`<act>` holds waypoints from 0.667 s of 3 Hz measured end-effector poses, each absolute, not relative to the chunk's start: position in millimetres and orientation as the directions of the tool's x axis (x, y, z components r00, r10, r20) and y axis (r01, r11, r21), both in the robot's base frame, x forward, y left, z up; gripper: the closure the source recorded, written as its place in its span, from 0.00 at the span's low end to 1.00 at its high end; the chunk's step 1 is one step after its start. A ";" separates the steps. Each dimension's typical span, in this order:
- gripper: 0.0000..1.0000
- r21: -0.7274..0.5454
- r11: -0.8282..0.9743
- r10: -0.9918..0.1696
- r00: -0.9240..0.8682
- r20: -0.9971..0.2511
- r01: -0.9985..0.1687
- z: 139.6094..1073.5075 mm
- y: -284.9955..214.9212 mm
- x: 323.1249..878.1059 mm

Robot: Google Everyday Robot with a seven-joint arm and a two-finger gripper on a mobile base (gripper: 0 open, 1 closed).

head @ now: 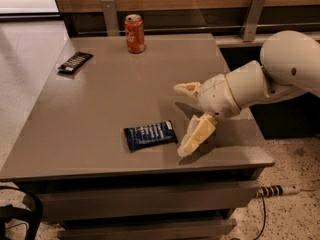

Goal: Move rxbar blueberry near rxbar chocolate

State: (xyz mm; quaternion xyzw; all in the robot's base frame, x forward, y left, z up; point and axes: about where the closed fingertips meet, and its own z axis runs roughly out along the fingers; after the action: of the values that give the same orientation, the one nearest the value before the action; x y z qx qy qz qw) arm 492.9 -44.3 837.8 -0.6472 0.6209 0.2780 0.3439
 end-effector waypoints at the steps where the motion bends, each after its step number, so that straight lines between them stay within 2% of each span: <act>1: 0.00 -0.078 0.018 -0.559 0.055 -0.827 -0.997 823.4 -30.3 488.2; 2: 0.00 -0.071 0.017 -0.533 0.051 -0.845 -0.997 815.4 -23.8 482.3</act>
Offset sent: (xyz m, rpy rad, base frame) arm -0.0165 0.0244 -0.0329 0.1384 0.0360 -0.0052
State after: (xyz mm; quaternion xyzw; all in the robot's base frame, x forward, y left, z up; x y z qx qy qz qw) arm 482.3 -23.8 815.4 -0.6255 0.6117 0.3168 0.3665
